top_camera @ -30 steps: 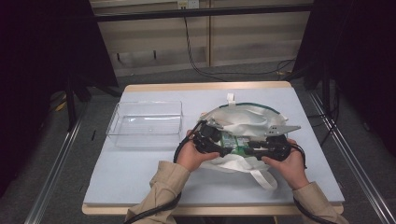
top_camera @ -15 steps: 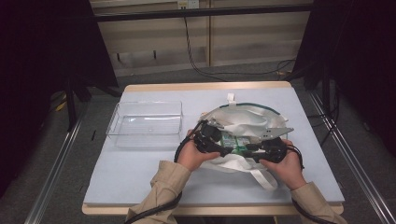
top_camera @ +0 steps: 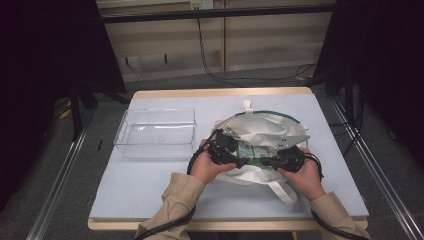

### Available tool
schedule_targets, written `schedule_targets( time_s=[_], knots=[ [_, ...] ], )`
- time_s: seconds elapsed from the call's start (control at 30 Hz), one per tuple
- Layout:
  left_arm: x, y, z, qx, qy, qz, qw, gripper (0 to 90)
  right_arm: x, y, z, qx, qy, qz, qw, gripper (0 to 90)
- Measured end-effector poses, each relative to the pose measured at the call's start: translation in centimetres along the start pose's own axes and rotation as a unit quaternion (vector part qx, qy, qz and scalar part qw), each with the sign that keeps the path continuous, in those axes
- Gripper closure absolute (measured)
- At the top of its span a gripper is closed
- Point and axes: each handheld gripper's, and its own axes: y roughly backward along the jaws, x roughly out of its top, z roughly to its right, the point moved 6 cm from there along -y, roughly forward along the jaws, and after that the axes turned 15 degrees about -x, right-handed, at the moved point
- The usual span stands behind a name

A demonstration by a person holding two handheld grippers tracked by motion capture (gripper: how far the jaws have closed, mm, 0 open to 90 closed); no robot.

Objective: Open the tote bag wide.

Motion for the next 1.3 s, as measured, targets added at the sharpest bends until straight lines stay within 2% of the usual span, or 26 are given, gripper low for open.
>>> schedule_targets(
  time_s=[0.13, 0.17, 0.2, 0.23, 0.47, 0.57, 0.73, 0.8, 0.9, 0.93, 0.97, 1.03, 1.1, 1.17, 1.23, 1.3],
  knots=[
    [-0.1, 0.0, 0.1, -0.002, 0.004, 0.005, 1.0, 31.2, 0.4, 0.4, 0.5, -0.004, -0.033, 0.015, 0.9993, 90.0],
    [-0.2, 0.2, 0.0, -0.004, -0.002, -0.003, 1.0, 31.1, 0.5, 0.5, 0.6, -0.005, -0.038, 0.018, 0.9991, 90.0],
    [-0.2, 0.2, 0.0, -0.004, -0.002, -0.003, 1.0, 30.8, 0.6, 0.6, 0.8, -0.006, -0.042, 0.023, 0.9988, 90.0],
    [-0.1, 0.2, 0.0, -0.009, 0.002, 0.008, 0.9999, 30.3, 0.6, 0.7, 0.9, -0.006, -0.049, 0.025, 0.9985, 90.0],
    [-0.2, 0.4, 0.0, -0.006, -0.004, 0.003, 1.0, 28.7, 1.1, 1.0, 1.1, -0.005, -0.075, 0.043, 0.9963, 90.0],
    [0.0, 0.4, 0.1, -0.003, 0.0, 0.009, 1.0, 27.2, 1.2, 1.1, 1.2, -0.007, -0.08, 0.042, 0.9959, 90.0],
    [0.3, 0.6, 0.0, 0.0, -0.009, 0.017, 0.9998, 23.7, 1.6, 1.3, 1.2, -0.013, -0.084, 0.05, 0.9951, 90.0],
    [0.4, 0.6, 0.1, -0.001, -0.002, 0.02, 0.9998, 23.2, 1.9, 1.4, 1.4, -0.017, -0.091, 0.057, 0.9941, 90.0],
    [0.7, 0.7, 0.2, -0.001, -0.004, 0.015, 0.9999, 23.4, 2.1, 1.5, 1.4, -0.017, -0.095, 0.059, 0.9936, 90.0],
    [0.8, 0.7, 0.2, 0.001, -0.012, 0.012, 0.9999, 23.5, 2.2, 1.5, 1.5, -0.019, -0.095, 0.061, 0.9934, 90.0],
    [0.8, 0.6, 0.3, -0.004, -0.011, 0.01, 0.9999, 23.7, 2.3, 1.6, 1.5, -0.021, -0.101, 0.065, 0.9926, 90.0],
    [0.7, 0.5, 0.3, -0.002, -0.016, 0.005, 0.9999, 23.9, 2.4, 1.6, 1.5, -0.023, -0.098, 0.062, 0.9929, 90.0],
    [0.7, 0.4, 0.4, -0.007, -0.011, 0.009, 0.9999, 24.1, 2.5, 1.5, 1.5, -0.02, -0.099, 0.06, 0.9931, 90.0],
    [0.5, 0.4, 0.3, -0.009, -0.021, -0.004, 0.9997, 24.7, 2.5, 1.6, 1.6, -0.022, -0.104, 0.063, 0.9924, 90.0],
    [0.3, 0.2, 0.4, -0.01, -0.018, -0.011, 0.9997, 25.1, 2.6, 1.7, 1.8, -0.025, -0.108, 0.068, 0.9915, 90.0],
    [0.2, 0.2, 0.3, -0.009, -0.016, -0.011, 0.9998, 26.7, 2.6, 1.9, 1.9, -0.017, -0.107, 0.069, 0.9917, 90.0]
  ],
)
